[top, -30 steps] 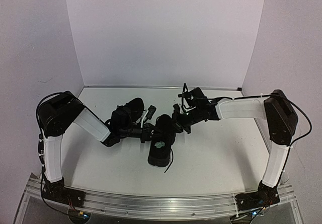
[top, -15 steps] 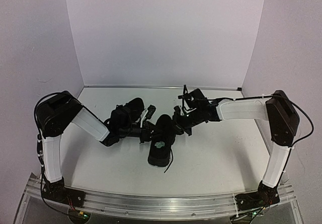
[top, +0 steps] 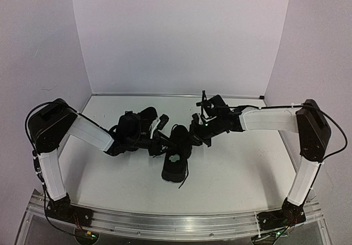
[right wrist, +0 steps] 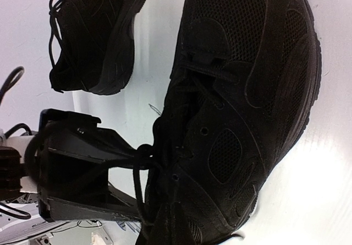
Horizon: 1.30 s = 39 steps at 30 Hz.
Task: Tie the shoes
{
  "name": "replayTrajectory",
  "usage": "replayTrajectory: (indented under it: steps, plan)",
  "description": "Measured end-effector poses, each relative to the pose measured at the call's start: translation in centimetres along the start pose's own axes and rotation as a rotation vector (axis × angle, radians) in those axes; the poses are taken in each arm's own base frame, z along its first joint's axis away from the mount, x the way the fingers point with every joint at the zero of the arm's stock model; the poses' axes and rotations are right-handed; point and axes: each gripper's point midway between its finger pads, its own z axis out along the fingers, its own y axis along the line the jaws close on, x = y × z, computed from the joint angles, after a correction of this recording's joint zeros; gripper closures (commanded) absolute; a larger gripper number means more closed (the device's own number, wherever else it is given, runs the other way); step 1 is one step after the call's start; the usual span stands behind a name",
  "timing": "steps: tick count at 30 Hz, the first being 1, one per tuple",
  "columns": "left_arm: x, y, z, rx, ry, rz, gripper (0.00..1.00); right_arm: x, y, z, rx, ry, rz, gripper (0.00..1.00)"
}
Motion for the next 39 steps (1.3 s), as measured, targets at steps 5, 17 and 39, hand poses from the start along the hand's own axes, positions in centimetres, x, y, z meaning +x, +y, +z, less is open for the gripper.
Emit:
replayTrajectory:
  steps: [5,17,39]
  plan:
    - [0.0,-0.5,-0.8,0.000,0.031,-0.006,0.55,-0.2,0.4,-0.5,-0.004,-0.016,-0.006,1.00]
    - [-0.1,-0.5,-1.6,-0.016,0.059,-0.015,0.66,-1.0,-0.4,-0.9,0.006,-0.030,0.011,0.89]
    - [-2.1,0.5,-0.6,-0.026,0.111,0.279,0.70,-1.7,0.6,-1.4,-0.067,0.020,-0.007,0.72]
